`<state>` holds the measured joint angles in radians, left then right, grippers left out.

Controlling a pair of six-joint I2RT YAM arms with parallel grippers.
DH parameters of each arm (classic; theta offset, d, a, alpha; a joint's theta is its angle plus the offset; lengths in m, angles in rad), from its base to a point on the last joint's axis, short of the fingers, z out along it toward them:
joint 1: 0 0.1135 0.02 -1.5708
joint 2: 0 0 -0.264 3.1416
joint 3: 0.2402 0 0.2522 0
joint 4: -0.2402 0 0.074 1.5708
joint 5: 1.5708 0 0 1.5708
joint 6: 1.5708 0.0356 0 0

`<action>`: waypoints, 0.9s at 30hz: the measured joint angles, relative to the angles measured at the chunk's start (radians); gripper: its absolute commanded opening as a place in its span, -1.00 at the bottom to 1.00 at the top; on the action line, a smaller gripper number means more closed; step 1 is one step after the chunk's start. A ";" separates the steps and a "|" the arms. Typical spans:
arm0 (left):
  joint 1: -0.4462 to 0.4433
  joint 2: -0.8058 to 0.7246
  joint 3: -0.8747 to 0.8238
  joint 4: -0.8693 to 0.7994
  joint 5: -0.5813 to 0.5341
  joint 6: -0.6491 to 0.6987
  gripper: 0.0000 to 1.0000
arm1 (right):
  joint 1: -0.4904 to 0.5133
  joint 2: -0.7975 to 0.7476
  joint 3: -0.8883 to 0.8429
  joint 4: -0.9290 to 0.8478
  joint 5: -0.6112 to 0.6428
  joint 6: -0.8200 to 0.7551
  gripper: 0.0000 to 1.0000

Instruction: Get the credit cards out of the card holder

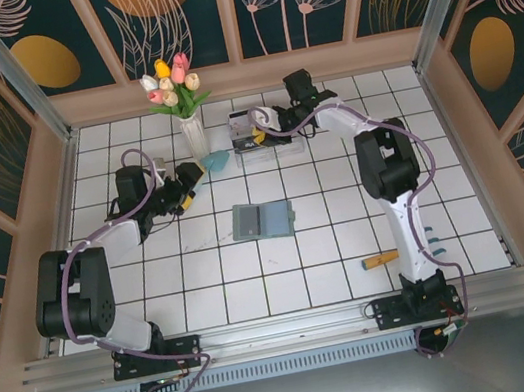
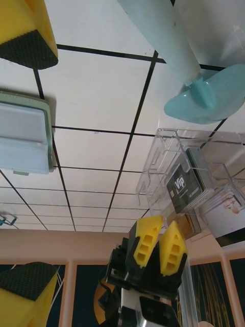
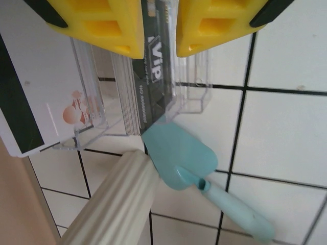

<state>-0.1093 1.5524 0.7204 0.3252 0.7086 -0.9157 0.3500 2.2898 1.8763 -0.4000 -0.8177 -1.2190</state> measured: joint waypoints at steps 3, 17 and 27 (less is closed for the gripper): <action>-0.001 -0.027 0.000 -0.046 -0.013 0.044 0.97 | -0.005 -0.083 -0.104 0.040 -0.042 0.062 -0.44; -0.146 -0.066 0.008 -0.235 -0.145 0.189 0.97 | 0.137 -0.725 -0.809 0.560 0.315 0.834 -0.30; -0.283 -0.066 0.007 -0.259 -0.229 0.182 0.97 | 0.181 -0.959 -0.914 0.440 0.713 1.608 -0.04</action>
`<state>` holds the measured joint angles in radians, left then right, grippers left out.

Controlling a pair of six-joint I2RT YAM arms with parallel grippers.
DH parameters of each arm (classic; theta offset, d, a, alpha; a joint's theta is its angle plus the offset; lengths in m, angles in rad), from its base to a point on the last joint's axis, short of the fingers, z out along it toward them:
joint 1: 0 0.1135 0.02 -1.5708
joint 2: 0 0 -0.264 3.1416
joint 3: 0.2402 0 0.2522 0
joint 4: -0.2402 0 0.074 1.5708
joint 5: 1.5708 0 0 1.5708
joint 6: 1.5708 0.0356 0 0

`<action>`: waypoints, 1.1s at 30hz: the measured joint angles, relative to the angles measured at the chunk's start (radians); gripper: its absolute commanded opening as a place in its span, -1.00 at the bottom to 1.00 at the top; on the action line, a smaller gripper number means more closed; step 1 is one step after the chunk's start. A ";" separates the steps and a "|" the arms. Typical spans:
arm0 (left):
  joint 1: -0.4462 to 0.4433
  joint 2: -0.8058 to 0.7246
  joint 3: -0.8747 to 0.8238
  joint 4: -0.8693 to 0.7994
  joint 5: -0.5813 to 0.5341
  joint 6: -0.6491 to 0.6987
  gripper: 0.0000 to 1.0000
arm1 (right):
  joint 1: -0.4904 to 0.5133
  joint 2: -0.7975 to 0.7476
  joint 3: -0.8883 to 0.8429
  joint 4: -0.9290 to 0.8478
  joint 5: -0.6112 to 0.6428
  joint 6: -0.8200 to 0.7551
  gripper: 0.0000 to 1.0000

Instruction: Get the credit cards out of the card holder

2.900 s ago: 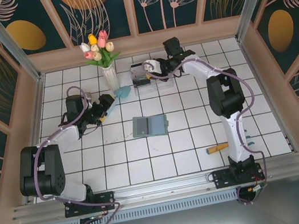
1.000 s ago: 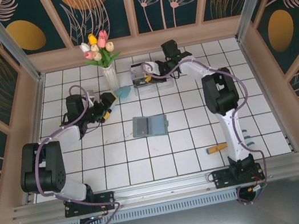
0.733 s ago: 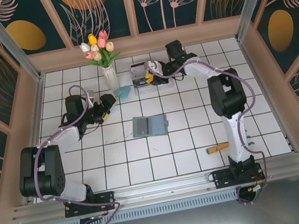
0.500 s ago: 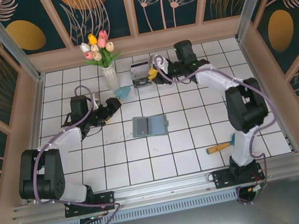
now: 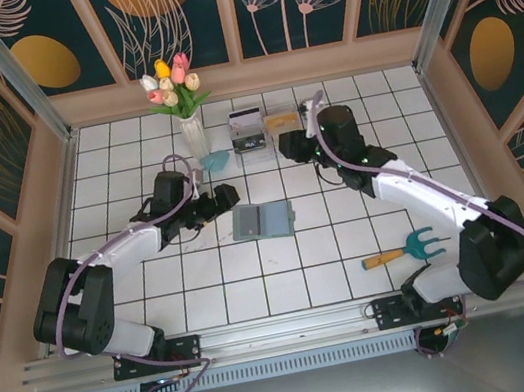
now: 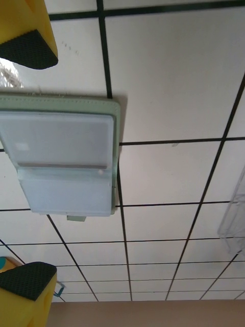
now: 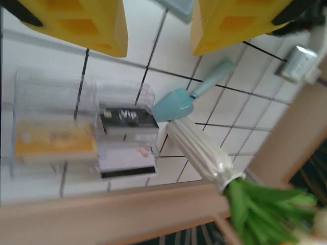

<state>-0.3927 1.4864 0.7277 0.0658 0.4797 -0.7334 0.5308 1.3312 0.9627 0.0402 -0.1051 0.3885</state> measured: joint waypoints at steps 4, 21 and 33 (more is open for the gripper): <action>-0.045 0.000 0.000 0.000 -0.023 -0.017 0.97 | -0.004 -0.066 -0.127 -0.008 0.003 0.228 0.17; -0.138 0.122 0.019 -0.013 -0.047 -0.087 0.69 | 0.088 0.224 -0.237 0.117 -0.180 0.592 -0.07; -0.138 0.170 0.048 -0.035 -0.048 -0.090 0.65 | 0.096 0.333 -0.200 0.159 -0.261 0.616 -0.07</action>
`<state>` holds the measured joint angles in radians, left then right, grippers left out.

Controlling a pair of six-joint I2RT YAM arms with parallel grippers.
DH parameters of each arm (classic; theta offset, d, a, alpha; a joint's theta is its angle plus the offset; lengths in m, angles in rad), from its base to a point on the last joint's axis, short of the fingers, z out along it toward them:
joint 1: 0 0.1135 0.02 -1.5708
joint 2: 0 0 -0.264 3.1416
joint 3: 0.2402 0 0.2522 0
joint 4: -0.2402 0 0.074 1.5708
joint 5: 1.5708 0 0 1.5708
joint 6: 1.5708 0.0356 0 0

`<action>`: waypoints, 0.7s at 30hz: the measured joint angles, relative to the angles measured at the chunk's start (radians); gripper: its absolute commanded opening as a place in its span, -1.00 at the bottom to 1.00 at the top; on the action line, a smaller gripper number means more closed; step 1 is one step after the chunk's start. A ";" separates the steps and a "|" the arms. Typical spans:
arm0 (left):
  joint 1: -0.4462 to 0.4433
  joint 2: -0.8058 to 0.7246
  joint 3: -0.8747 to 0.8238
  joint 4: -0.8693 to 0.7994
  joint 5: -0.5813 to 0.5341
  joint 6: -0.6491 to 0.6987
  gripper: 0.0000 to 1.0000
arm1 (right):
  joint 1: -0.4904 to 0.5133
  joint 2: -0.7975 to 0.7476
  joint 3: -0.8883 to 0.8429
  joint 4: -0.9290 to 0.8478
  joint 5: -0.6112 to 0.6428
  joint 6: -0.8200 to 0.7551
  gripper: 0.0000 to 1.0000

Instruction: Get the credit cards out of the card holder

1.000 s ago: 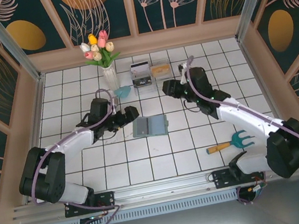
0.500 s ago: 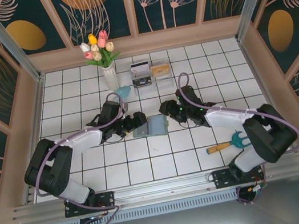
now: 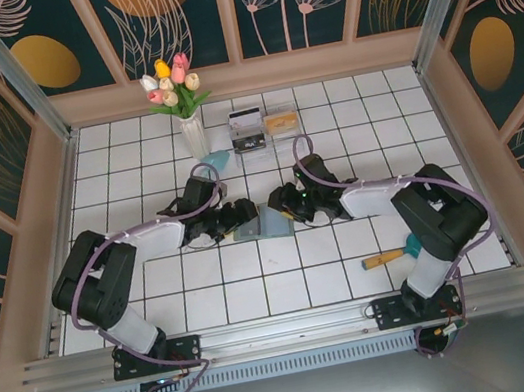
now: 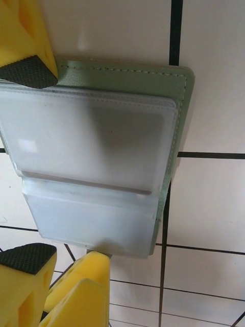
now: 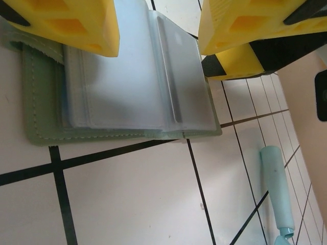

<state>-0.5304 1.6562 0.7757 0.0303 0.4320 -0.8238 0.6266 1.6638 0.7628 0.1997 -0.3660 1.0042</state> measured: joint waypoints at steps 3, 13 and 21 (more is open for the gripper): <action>0.000 0.010 0.015 -0.012 0.000 0.003 0.65 | 0.000 0.012 0.008 -0.013 0.000 -0.002 -0.07; 0.000 0.018 0.034 -0.024 0.035 0.011 0.65 | 0.003 0.066 0.044 -0.039 -0.014 -0.016 -0.07; 0.000 0.013 0.034 0.000 0.077 0.008 0.67 | 0.004 0.074 0.049 -0.039 -0.023 -0.029 -0.08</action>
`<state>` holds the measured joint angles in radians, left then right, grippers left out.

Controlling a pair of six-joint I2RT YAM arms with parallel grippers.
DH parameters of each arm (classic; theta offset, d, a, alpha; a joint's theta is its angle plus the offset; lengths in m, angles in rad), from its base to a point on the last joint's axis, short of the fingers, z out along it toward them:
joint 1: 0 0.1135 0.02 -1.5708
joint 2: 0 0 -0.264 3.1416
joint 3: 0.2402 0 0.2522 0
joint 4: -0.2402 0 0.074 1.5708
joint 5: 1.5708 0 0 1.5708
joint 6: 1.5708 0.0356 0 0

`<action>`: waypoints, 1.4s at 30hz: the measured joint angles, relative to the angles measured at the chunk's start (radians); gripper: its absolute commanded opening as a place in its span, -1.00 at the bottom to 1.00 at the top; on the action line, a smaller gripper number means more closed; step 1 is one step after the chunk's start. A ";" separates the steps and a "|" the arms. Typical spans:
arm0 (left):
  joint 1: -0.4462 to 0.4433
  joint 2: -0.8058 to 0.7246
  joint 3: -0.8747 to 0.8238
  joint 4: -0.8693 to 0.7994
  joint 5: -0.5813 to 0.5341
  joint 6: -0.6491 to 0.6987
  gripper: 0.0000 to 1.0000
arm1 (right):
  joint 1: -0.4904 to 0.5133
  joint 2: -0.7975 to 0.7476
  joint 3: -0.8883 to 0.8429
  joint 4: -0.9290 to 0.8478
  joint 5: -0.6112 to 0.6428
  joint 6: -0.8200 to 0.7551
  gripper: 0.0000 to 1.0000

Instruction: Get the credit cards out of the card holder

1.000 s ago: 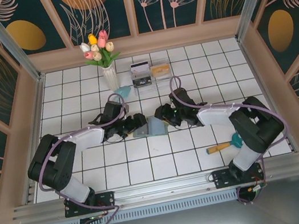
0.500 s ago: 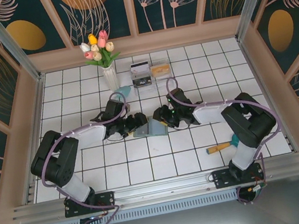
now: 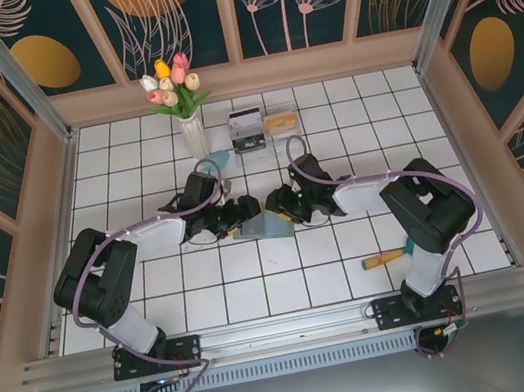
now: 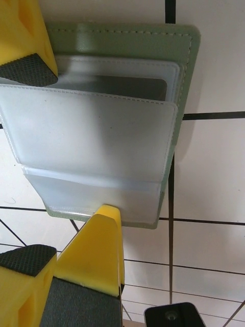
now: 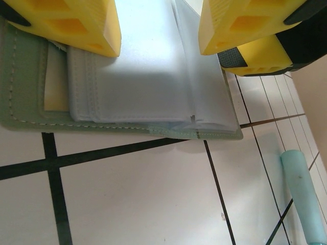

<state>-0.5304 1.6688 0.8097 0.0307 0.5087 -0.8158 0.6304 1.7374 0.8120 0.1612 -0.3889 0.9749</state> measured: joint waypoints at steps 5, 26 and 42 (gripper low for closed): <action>0.000 0.000 -0.004 0.027 0.022 -0.005 0.68 | 0.000 0.000 0.000 0.000 -0.002 0.000 -0.08; -0.003 0.000 -0.072 0.310 0.192 -0.123 0.81 | -0.036 -0.307 -0.116 0.007 0.140 0.031 -0.15; -0.121 0.105 0.017 0.254 0.128 -0.100 0.74 | -0.075 -0.383 -0.157 -0.060 0.232 0.031 -0.14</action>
<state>-0.6510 1.7741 0.8268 0.2844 0.6369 -0.9154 0.5552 1.3544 0.6552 0.1013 -0.1570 1.0058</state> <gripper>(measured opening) 0.870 0.429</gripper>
